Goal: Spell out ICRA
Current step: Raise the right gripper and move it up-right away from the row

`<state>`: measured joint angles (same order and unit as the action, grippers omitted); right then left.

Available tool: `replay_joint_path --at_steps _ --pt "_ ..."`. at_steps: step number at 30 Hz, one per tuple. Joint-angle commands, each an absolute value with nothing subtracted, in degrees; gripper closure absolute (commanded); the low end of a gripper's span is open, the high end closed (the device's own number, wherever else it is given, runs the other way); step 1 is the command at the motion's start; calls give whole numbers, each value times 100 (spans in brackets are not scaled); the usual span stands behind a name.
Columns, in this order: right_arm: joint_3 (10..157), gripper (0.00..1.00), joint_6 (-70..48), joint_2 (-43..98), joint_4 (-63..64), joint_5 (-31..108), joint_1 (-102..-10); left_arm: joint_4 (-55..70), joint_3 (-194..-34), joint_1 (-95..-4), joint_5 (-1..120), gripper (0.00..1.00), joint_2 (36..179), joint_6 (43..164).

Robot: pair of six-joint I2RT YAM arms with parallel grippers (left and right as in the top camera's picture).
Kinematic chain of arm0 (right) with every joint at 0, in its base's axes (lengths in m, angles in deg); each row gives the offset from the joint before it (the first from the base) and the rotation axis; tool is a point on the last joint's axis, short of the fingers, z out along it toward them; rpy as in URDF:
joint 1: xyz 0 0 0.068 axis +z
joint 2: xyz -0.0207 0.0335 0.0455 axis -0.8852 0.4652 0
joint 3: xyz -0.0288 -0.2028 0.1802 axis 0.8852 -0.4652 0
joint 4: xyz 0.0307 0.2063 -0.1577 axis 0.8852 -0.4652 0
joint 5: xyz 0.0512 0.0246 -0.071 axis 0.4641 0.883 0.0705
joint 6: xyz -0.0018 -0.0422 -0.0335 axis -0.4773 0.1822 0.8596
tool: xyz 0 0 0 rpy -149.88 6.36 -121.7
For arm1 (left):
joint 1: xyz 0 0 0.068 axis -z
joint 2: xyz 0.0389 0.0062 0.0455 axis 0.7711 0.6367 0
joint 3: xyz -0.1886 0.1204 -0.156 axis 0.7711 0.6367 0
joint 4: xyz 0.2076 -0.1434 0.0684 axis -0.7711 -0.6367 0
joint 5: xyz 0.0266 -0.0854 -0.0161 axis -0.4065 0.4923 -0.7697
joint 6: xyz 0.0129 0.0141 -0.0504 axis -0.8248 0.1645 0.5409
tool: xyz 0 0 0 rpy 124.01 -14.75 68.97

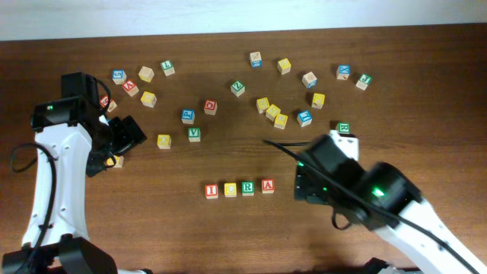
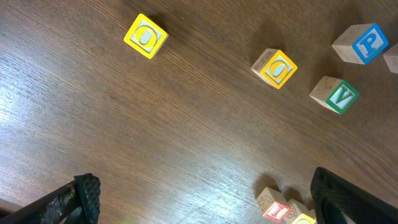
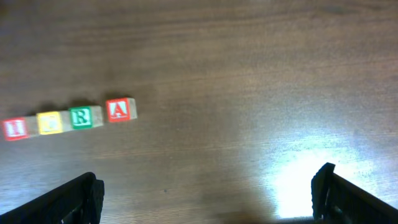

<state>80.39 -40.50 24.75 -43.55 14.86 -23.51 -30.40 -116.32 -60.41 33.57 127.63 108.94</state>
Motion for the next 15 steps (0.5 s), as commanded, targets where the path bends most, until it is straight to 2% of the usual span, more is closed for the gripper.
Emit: replay_joint_path --at_steps 1,3,4,5,6,8,11,12,15 --pt "7967 2 -4139 3074 -4141 1478 -2631 -3045 -11643 -6074 3333 1 12739 10947" --pt "7967 4 -4137 3524 -3878 1661 -3208 -3045 -11643 -6074 3333 1 12739 10947" --pt "7967 10 -4137 3682 -3756 1758 -3413 -3045 -11643 -6074 3333 1 12739 10947" --pt "7967 21 -4133 3859 -3612 1882 -3619 -3045 -11643 -6074 3333 1 12739 10947" --pt "7967 37 -4043 4075 -3428 2079 -3813 -3045 -11643 -6074 3331 1 12739 10947" --pt "7967 52 -3459 4418 -3085 2651 -4036 -3045 -11643 -6074 3333 1 12739 10947" --pt "7965 52 -3114 4678 -3155 2743 -4288 -3045 -11643 -6074 3333 1 12739 10947" --pt "7967 46 -3114 4637 -3389 2752 -4487 -3045 -11643 -6074 3333 1 12739 10947" --pt "7967 42 -2979 4208 -3986 2748 -4819 -3045 -11643 -6074 3333 1 12739 10947"
